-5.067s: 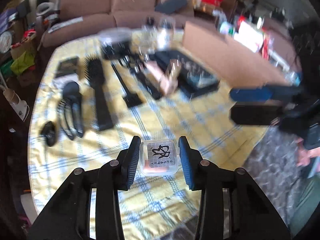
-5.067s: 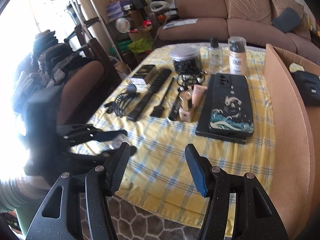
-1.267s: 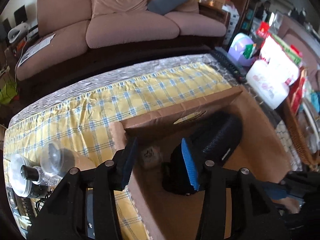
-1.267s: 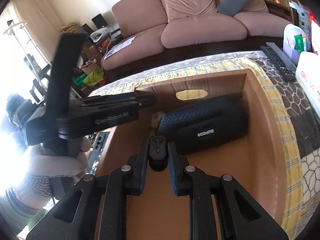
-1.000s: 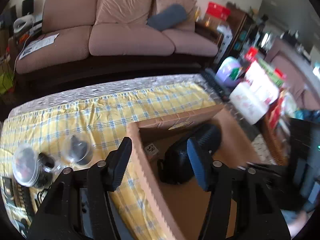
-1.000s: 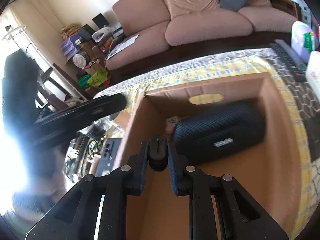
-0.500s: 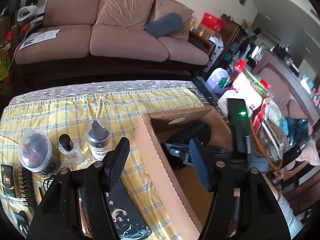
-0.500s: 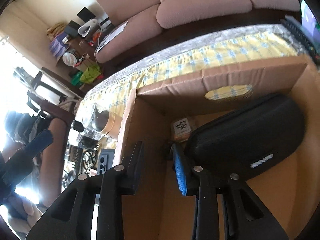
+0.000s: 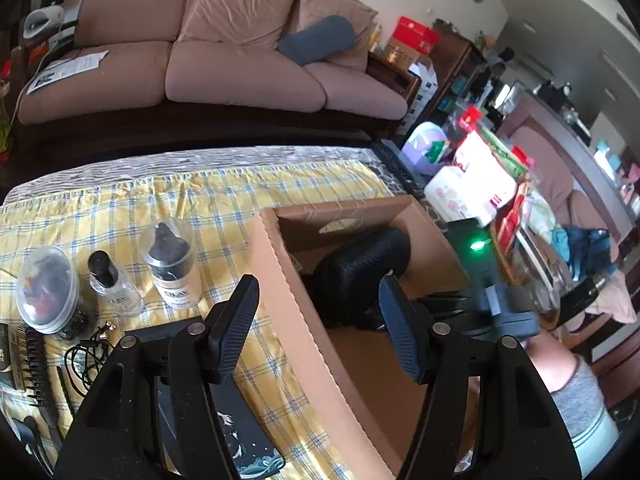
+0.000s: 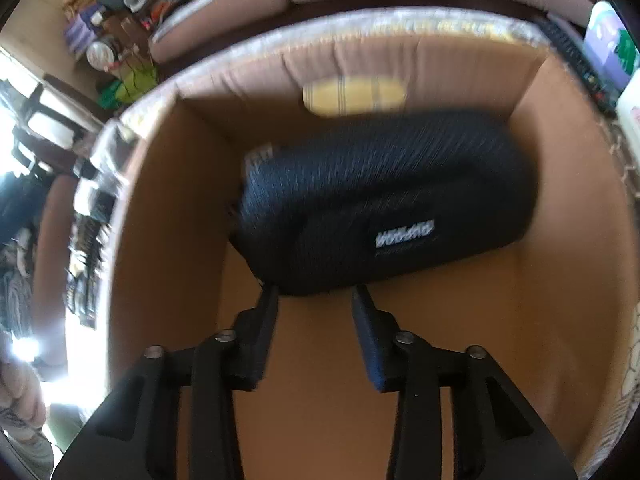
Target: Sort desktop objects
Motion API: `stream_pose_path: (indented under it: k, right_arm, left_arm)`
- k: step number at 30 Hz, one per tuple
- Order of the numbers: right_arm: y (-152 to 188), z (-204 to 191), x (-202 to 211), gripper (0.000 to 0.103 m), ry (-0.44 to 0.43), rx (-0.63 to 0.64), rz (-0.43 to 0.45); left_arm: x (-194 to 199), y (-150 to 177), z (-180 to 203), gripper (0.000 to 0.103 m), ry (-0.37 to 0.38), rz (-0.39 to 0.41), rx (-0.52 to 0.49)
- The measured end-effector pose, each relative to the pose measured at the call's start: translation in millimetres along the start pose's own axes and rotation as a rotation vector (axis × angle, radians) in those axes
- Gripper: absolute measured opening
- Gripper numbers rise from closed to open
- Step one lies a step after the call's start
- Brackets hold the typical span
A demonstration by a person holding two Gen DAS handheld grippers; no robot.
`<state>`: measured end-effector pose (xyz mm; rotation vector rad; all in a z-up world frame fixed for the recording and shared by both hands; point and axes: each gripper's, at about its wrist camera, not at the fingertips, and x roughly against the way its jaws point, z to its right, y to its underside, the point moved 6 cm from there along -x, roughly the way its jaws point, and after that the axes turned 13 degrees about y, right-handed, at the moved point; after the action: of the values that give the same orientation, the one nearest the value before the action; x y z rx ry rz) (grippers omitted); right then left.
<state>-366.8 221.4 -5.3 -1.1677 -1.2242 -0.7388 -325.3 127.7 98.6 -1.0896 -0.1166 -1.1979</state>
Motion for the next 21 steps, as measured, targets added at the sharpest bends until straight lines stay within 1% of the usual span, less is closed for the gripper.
stream_pose_path:
  k: [1,2,4,6,10,13,16,19,21]
  right_arm:
    - [0,-1,-4,0.043,0.003,-0.001,-0.003]
    - [-3,-2,-2,0.044,0.006,-0.006,0.025]
    - [-9,1,0,0.043,0.003,-0.042,0.045]
    - [-16,3,2,0.043,0.011,-0.06,0.083]
    - [-20,2,-4,0.042,0.017,-0.069,0.085]
    - [-17,7,0,0.042,0.013,-0.081,0.081]
    - [-12,7,14,0.042,0.003,-0.102,0.106]
    - [-7,7,39,0.045,-0.006,-0.121,0.151]
    - [-3,9,60,0.053,-0.008,-0.13,0.188]
  left_arm:
    - [-1,1,1,0.059,0.004,-0.003,0.0]
    - [-2,2,1,0.059,0.007,-0.005,0.001]
    - [-4,5,4,0.059,0.011,-0.01,-0.002]
    - [-6,7,4,0.059,0.012,-0.016,-0.006]
    - [-6,13,0,0.059,0.009,-0.024,-0.006]
    - [-3,16,-3,0.06,0.004,-0.027,-0.003]
    - [0,21,-4,0.064,-0.001,-0.034,-0.003]
    - [4,31,2,0.065,-0.004,-0.047,-0.012]
    - [7,38,9,0.072,-0.004,-0.055,-0.024]
